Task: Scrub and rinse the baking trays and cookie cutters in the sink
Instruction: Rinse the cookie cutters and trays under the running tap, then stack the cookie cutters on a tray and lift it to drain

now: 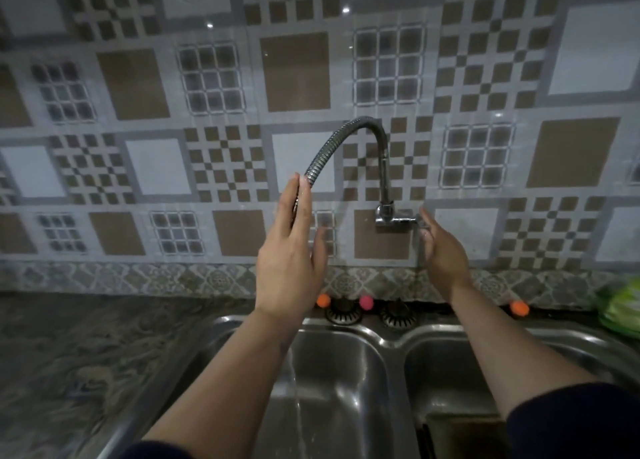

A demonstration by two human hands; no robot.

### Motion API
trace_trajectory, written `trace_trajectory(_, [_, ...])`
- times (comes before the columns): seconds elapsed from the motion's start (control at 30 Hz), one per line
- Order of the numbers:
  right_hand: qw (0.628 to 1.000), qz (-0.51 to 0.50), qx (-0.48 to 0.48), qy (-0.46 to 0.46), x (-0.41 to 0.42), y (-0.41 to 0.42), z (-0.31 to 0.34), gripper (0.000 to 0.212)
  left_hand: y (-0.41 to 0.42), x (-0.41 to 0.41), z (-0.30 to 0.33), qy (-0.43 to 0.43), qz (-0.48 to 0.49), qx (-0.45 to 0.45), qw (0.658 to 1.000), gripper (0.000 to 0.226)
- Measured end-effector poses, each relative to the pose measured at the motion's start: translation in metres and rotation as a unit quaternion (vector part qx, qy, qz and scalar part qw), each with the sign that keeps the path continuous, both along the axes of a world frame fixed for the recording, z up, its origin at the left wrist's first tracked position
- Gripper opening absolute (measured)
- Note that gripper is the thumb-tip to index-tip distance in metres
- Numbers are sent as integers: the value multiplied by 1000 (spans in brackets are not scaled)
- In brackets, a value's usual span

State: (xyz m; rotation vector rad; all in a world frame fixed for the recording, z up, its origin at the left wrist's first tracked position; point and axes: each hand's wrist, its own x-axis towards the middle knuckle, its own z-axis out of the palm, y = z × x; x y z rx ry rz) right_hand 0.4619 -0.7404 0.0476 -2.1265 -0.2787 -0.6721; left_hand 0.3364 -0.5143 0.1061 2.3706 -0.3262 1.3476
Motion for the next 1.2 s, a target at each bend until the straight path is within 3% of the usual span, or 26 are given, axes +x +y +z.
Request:
trace_trajectory(0.07, [1000,-21,5,-10,5,4,7,43,3,2,-2,-6,-28,-17,999,62])
trace_trajectory(0.2, [995,-87,20,54,28,14,37,43,1,5,-6,-14,-54,-33,998,66])
trace_trajectory(0.37, [988,-78,30,129,48,8,51,38,-5,8,-11,-18,-25,-29,999,74])
trace_trajectory(0.53, [965,-148,-85,197,35,11,68,53,-6,7,-13,2,-2,-11,1000,77])
trace_trajectory(0.67, [959,-183,-137,165,-7,10,63,52,-19,1,-19,29,74,-4,997,83])
trace_trajectory(0.83, [957,-118,-188,186,-71,-13,33,51,-53,-24,-55,104,102,43,988,85])
trace_trajectory(1.0, [939,-116,-202,254,-139,-60,-10,53,-101,-54,-108,219,-31,28,975,74])
trace_trajectory(1.07, [925,-116,-202,299,-162,-81,-32,53,-126,-64,-126,284,-96,9,954,64])
trace_trajectory(1.2, [896,-124,-194,379,-191,-129,-83,48,-174,-75,-162,465,-159,-39,870,53])
